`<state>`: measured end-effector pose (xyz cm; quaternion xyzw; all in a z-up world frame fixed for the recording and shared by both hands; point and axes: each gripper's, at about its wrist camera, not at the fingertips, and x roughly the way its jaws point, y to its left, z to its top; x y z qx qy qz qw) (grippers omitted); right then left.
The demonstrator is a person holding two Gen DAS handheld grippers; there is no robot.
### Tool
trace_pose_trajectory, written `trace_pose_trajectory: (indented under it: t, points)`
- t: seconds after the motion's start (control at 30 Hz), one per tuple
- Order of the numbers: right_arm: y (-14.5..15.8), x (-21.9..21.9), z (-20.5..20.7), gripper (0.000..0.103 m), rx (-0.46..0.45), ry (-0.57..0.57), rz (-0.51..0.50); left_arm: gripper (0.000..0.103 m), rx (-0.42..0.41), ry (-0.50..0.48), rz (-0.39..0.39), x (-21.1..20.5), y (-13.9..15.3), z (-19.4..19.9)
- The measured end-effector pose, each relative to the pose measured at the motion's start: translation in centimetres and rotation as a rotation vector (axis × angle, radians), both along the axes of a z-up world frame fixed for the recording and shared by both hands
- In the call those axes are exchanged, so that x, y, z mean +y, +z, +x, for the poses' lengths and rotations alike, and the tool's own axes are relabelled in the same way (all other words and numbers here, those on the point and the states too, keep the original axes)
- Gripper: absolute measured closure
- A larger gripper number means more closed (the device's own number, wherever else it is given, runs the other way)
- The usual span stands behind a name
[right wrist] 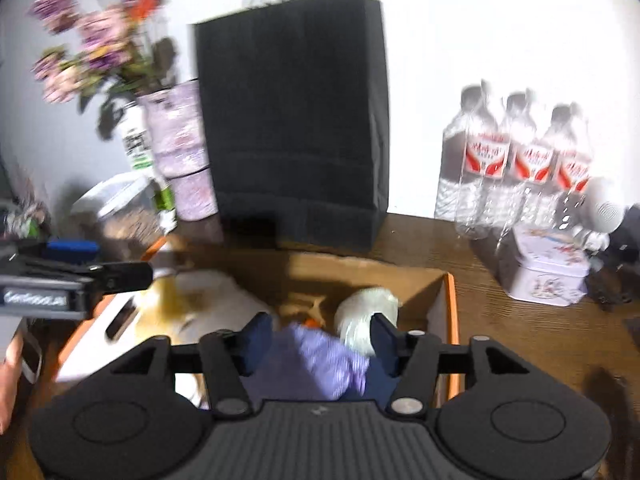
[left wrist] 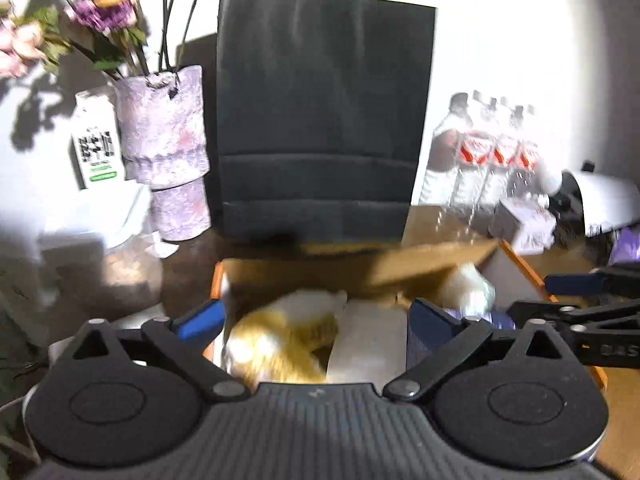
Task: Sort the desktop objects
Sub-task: 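Carry the gold-labelled block into the box and open the left tool, then withdraw both tools from the box back over the table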
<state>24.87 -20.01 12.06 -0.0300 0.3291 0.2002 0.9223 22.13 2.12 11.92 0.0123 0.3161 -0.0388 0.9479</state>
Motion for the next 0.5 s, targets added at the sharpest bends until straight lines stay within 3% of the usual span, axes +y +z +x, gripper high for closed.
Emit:
trace_pose_trajectory:
  t: [0.07,0.27,0.37,0.5]
  points:
    - [-0.1,0.1,-3.3,0.043,-0.037,0.023,-0.03,0.0,-0.029,0.011,0.001,0.0,0.0,-2.9]
    - [-2.0,0.9,-12.4,0.039,-0.154,0.066,-0.136,0.0,-0.074,0.052,-0.102,0.7,-1.1,-12.2]
    - [-3.5,0.7,-16.4,0.032,-0.173,0.107,-0.12,0.0,-0.094,0.057,-0.111,0.4,-2.8,-16.4]
    - [-5.6,-0.2,-20.5,0.026,-0.16,0.14,-0.068,0.0,-0.054,0.068,-0.133,0.1,-6.3,-20.6]
